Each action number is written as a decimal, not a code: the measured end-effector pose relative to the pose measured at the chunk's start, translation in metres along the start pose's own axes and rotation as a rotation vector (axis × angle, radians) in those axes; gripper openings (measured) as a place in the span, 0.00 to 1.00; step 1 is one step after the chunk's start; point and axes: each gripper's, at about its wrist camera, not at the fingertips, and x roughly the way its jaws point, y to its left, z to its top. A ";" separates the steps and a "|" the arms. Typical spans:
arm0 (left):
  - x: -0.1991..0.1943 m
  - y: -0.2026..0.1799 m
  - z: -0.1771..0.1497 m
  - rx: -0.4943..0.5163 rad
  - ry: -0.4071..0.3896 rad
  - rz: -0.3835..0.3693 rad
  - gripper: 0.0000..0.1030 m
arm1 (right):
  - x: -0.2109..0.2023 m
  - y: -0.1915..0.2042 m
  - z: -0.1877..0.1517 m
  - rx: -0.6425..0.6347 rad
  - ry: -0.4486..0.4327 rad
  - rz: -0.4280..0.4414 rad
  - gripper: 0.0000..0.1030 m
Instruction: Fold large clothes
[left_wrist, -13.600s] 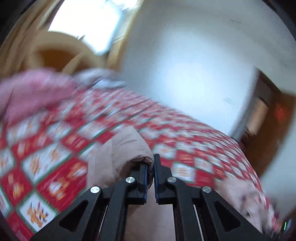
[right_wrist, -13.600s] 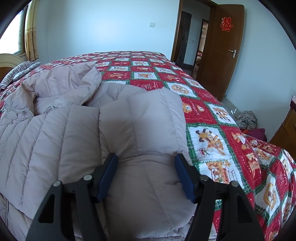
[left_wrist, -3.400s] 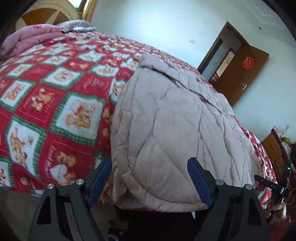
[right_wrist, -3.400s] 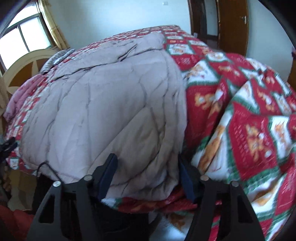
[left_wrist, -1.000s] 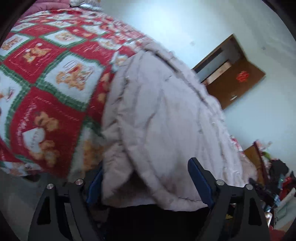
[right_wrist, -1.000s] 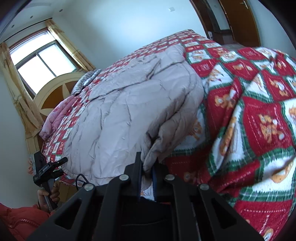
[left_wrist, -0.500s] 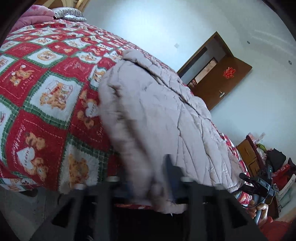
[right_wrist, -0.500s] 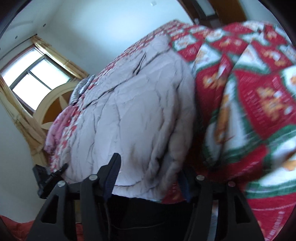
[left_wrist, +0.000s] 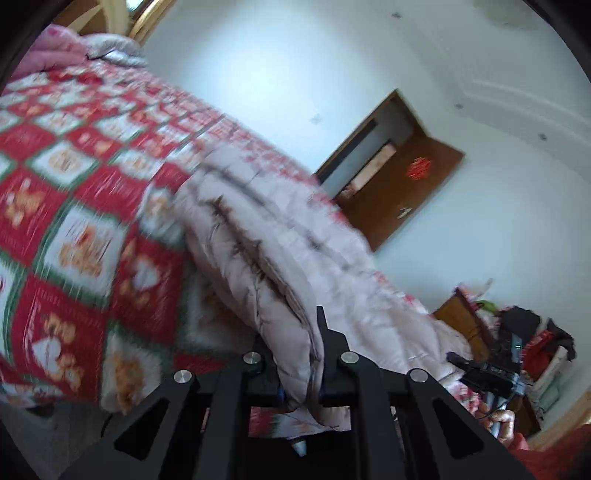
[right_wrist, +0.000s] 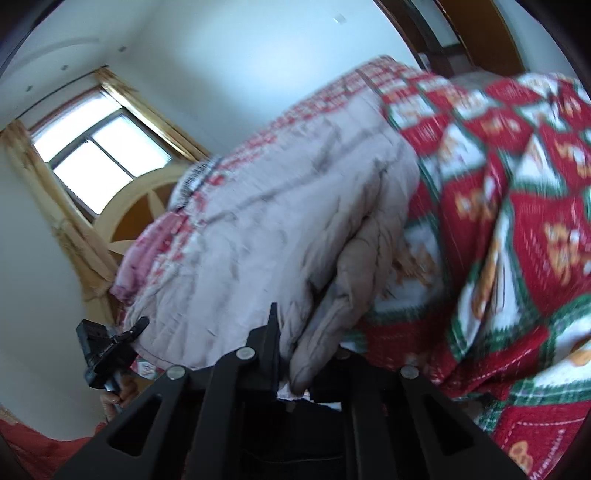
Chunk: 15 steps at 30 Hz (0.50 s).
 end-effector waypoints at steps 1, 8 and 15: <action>-0.004 -0.006 0.003 0.009 -0.012 -0.019 0.10 | -0.008 0.007 0.001 -0.016 -0.008 0.007 0.13; -0.055 -0.049 0.038 0.027 -0.140 -0.199 0.10 | -0.063 0.054 0.009 -0.100 -0.093 0.067 0.13; -0.074 -0.082 0.074 0.095 -0.208 -0.159 0.11 | -0.098 0.081 0.039 -0.161 -0.247 0.116 0.13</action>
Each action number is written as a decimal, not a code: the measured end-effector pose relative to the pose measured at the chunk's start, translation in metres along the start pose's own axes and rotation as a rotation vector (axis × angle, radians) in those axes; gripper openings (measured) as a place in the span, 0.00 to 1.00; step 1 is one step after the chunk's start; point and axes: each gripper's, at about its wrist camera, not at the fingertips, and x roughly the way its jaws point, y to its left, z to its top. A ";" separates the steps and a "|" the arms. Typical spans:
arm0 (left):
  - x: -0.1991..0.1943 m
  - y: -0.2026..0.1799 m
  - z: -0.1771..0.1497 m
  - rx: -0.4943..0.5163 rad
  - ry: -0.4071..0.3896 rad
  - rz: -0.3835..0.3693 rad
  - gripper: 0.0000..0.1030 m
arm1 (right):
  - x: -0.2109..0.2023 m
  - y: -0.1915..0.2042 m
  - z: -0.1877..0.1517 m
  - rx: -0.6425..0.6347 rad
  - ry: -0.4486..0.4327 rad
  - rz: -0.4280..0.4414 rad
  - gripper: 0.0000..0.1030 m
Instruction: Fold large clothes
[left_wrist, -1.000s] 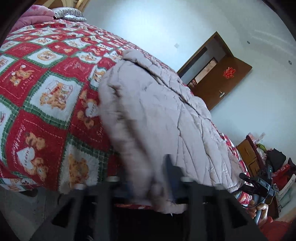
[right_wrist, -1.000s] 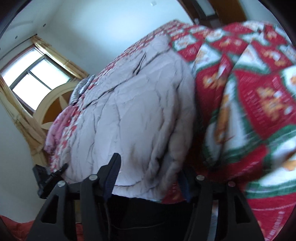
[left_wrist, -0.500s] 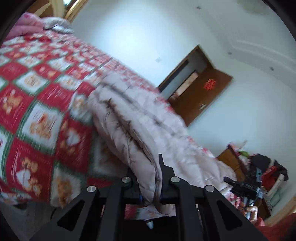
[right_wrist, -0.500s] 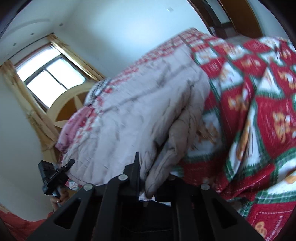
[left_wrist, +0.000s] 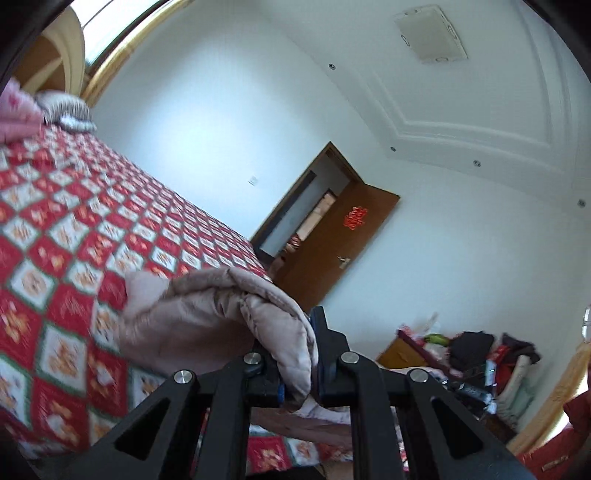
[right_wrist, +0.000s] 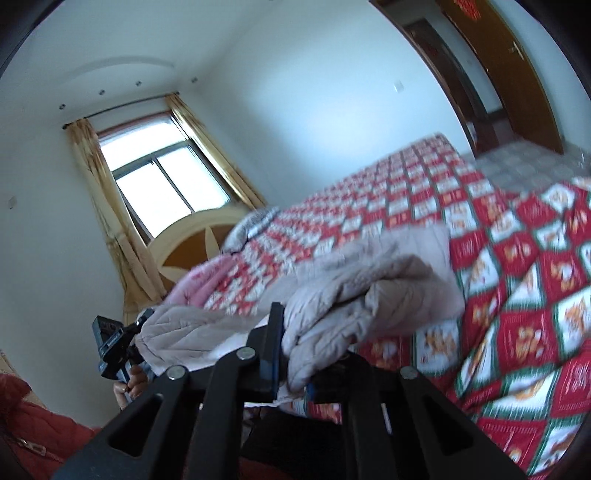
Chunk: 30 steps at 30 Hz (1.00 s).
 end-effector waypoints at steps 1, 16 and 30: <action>0.007 -0.001 0.005 0.016 0.002 0.023 0.11 | 0.006 0.000 0.006 -0.014 -0.009 -0.008 0.13; 0.200 0.085 0.052 -0.046 0.114 0.500 0.13 | 0.191 -0.085 0.077 -0.052 0.020 -0.328 0.13; 0.287 0.201 0.021 -0.137 0.281 0.575 0.25 | 0.315 -0.156 0.035 -0.201 0.075 -0.604 0.16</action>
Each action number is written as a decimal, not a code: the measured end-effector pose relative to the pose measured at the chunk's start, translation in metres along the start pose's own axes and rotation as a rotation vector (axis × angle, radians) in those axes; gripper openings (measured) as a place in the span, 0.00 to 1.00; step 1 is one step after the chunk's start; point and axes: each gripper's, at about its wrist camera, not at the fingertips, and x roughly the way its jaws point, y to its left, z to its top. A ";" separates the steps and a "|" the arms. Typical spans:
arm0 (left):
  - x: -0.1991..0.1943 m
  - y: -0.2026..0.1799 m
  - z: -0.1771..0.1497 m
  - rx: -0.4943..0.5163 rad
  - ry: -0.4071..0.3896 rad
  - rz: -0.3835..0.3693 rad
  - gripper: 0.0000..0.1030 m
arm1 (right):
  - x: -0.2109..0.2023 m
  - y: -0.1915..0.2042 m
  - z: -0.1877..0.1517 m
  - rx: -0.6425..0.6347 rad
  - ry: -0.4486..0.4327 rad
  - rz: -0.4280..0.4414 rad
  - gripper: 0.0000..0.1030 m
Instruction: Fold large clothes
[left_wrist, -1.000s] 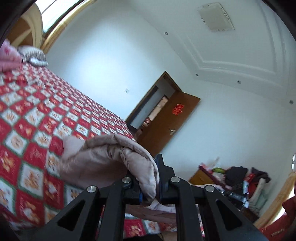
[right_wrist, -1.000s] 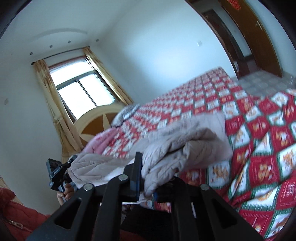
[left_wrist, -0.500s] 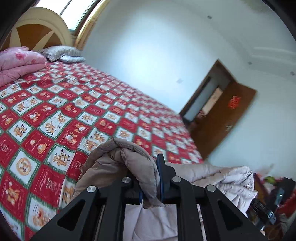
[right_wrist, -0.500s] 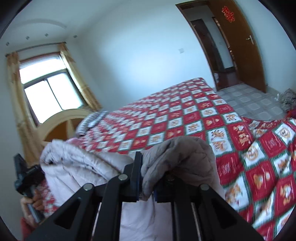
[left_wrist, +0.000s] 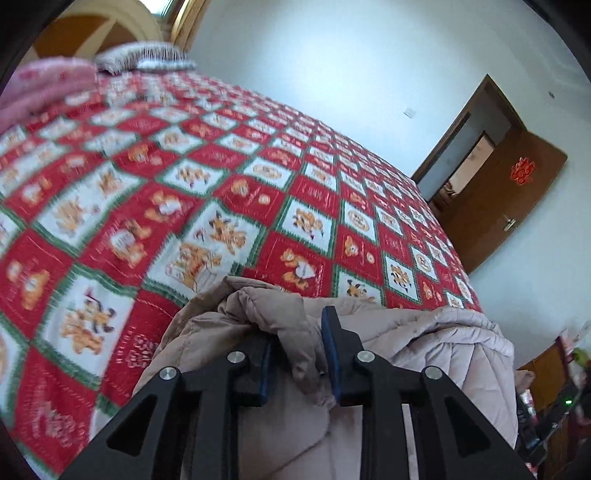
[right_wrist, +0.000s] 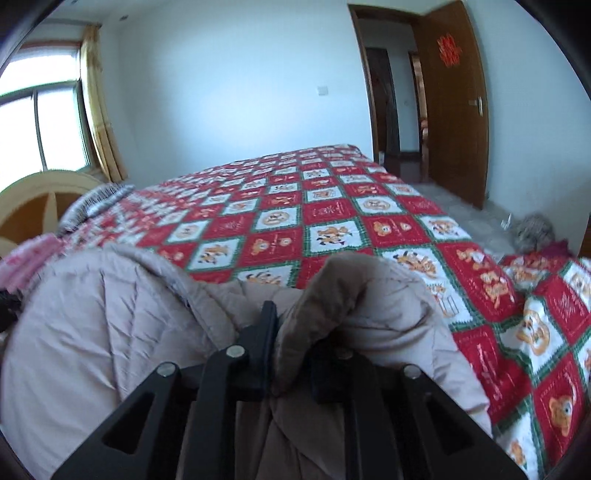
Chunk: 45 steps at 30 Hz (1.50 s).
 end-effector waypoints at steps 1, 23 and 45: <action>0.004 0.010 0.001 -0.039 0.021 -0.040 0.26 | 0.005 0.000 0.000 0.000 0.016 0.003 0.17; -0.064 -0.113 -0.053 0.218 -0.020 -0.068 0.92 | -0.032 -0.012 0.044 0.205 0.056 0.024 0.30; 0.011 -0.122 -0.105 0.440 -0.048 0.147 0.99 | -0.018 0.108 -0.028 -0.100 0.044 0.043 0.33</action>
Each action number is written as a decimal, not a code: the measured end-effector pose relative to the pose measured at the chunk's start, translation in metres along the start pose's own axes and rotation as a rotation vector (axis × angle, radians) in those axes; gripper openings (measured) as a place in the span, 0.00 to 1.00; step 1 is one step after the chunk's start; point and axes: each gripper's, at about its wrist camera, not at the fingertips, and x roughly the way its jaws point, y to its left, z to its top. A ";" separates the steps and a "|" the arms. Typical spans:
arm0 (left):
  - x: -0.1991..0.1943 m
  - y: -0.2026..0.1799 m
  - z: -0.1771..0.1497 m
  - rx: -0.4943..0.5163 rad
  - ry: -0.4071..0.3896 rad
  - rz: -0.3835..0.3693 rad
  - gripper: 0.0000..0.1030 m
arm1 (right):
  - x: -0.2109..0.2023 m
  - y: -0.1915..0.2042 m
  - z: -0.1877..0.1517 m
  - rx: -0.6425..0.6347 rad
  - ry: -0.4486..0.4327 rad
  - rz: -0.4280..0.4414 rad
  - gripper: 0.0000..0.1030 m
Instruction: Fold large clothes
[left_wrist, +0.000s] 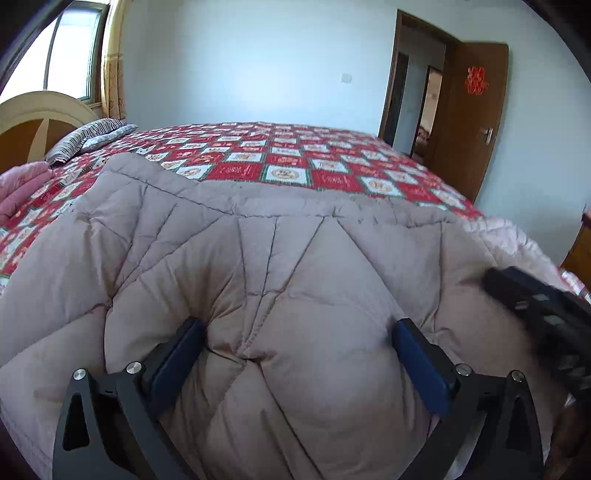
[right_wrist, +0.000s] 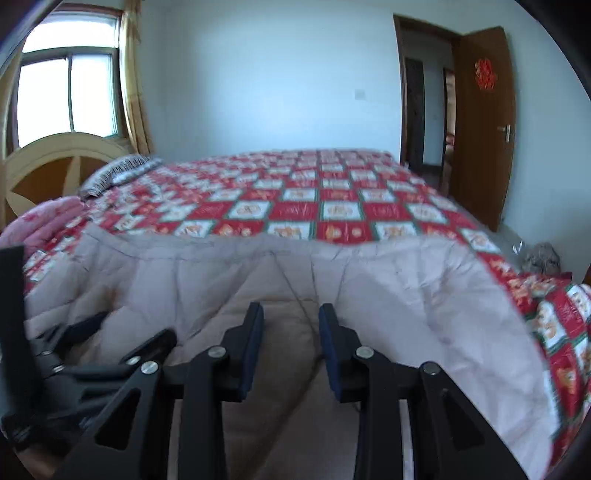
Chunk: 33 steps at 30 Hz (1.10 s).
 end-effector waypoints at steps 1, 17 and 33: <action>0.002 -0.001 0.001 0.006 0.007 0.010 0.99 | 0.008 0.001 -0.004 -0.006 0.004 -0.009 0.33; 0.020 -0.010 -0.006 0.052 0.042 0.120 0.99 | 0.031 -0.007 -0.010 0.004 0.120 0.005 0.33; 0.020 -0.016 -0.006 0.083 0.041 0.150 0.99 | 0.014 -0.107 -0.007 0.042 0.085 -0.295 0.32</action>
